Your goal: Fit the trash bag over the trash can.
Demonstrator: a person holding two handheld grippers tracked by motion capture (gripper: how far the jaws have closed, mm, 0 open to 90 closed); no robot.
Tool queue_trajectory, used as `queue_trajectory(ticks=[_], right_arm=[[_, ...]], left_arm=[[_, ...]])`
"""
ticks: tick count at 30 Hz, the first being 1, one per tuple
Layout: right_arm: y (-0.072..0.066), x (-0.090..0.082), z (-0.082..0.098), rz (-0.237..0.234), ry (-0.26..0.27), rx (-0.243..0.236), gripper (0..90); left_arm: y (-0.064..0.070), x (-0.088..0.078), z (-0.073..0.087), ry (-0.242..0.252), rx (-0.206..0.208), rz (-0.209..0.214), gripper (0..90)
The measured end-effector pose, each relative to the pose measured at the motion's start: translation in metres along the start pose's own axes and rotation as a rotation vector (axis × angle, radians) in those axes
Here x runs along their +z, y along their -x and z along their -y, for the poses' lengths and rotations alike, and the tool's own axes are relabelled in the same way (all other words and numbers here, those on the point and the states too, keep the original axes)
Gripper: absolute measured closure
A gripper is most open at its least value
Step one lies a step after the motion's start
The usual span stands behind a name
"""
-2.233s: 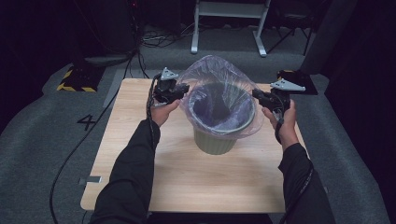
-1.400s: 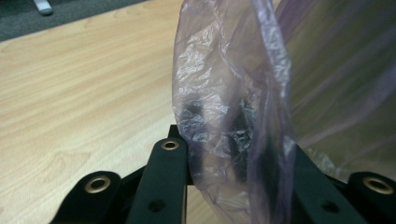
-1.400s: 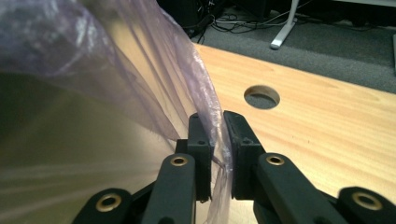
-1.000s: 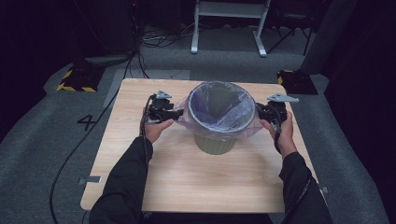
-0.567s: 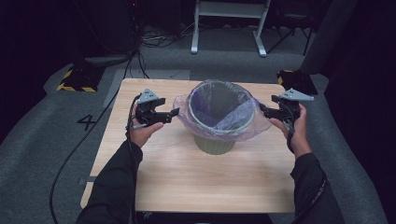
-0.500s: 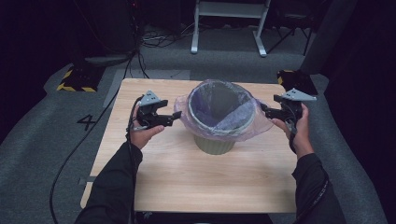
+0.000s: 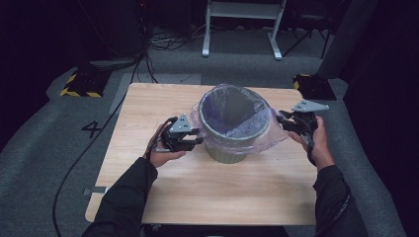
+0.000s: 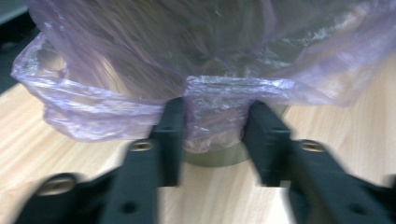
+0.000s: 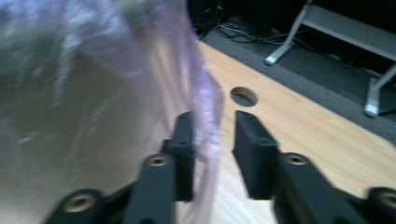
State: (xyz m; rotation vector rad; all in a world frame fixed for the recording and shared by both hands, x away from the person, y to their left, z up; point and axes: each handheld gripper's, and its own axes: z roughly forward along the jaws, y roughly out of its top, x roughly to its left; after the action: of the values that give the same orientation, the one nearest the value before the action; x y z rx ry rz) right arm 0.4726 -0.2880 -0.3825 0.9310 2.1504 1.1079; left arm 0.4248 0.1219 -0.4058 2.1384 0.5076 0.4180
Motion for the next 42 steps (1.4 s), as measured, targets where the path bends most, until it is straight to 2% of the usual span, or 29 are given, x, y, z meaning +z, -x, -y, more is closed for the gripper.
queue_trajectory(ticks=[2, 5, 9, 13, 22, 27, 30, 32, 35, 40, 42], right_arm=[[-0.003, 0.005, 0.005, -0.017, -0.002, 0.01, 80.1], [-0.006, 0.011, 0.014, -0.018, 0.006, 0.033, 84.7], [-0.009, 0.024, 0.027, -0.012, 0.003, 0.081, 85.1], [-0.01, 0.034, 0.035, -0.018, 0.006, 0.119, 85.0], [-0.013, 0.056, 0.044, -0.026, 0.0, 0.176, 85.0], [-0.014, 0.062, 0.047, -0.026, -0.007, 0.185, 84.6], [-0.014, 0.063, 0.047, -0.026, 0.0, 0.19, 84.3], [-0.014, 0.062, 0.047, -0.027, 0.0, 0.187, 83.5], [-0.015, 0.061, 0.047, -0.023, 0.007, 0.182, 80.8], [-0.013, 0.054, 0.048, -0.026, 0.029, 0.179, 72.2], [-0.012, 0.049, 0.047, -0.035, 0.032, 0.169, 66.5]], left_arm=[[0.002, 0.004, 0.002, -0.012, 0.022, -0.01, 81.8], [0.004, 0.011, 0.007, -0.039, 0.021, -0.009, 87.8], [0.003, 0.021, 0.016, -0.079, 0.016, -0.033, 86.9], [-0.003, 0.025, 0.022, -0.072, -0.027, -0.042, 85.8], [-0.014, 0.029, 0.032, -0.076, -0.072, -0.052, 86.7], [-0.019, 0.029, 0.037, -0.068, -0.096, -0.072, 85.3], [-0.021, 0.026, 0.039, -0.061, -0.111, -0.079, 80.1], [-0.022, 0.023, 0.041, -0.056, -0.119, -0.092, 72.7], [-0.022, 0.017, 0.043, -0.043, -0.134, -0.105, 57.6], [-0.018, 0.0, 0.045, -0.021, -0.128, -0.125, 36.0], [-0.017, -0.006, 0.047, -0.01, -0.149, -0.106, 27.6]])
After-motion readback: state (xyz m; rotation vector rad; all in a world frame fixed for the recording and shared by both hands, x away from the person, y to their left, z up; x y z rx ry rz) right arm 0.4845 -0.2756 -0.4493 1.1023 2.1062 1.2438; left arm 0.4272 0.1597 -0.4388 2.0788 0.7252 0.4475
